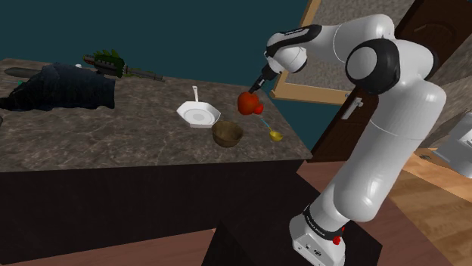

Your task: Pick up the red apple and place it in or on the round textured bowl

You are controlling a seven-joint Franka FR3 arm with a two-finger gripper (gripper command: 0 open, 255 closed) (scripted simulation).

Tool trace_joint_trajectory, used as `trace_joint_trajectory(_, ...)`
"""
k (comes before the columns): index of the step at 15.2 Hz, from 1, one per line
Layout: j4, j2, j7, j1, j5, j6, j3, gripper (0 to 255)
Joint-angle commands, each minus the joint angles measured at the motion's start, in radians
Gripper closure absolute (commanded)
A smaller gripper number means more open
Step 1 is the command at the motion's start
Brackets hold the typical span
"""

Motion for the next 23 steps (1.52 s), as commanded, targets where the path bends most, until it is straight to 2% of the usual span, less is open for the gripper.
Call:
trace_joint_trajectory(1,0.015,-0.009,0.018,0.002,-0.016,-0.019,-0.003,255)
trace_joint_trajectory(5,0.039,-0.028,0.046,0.006,-0.044,-0.052,-0.009,255)
trace_joint_trajectory(11,-0.084,-0.222,0.251,0.093,-0.214,-0.02,0.034,255)
trace_joint_trajectory(18,-0.167,-0.398,0.492,0.129,-0.368,-0.036,0.149,255)
trace_joint_trajectory(23,-0.215,-0.402,0.495,0.133,-0.365,0.01,0.159,255)
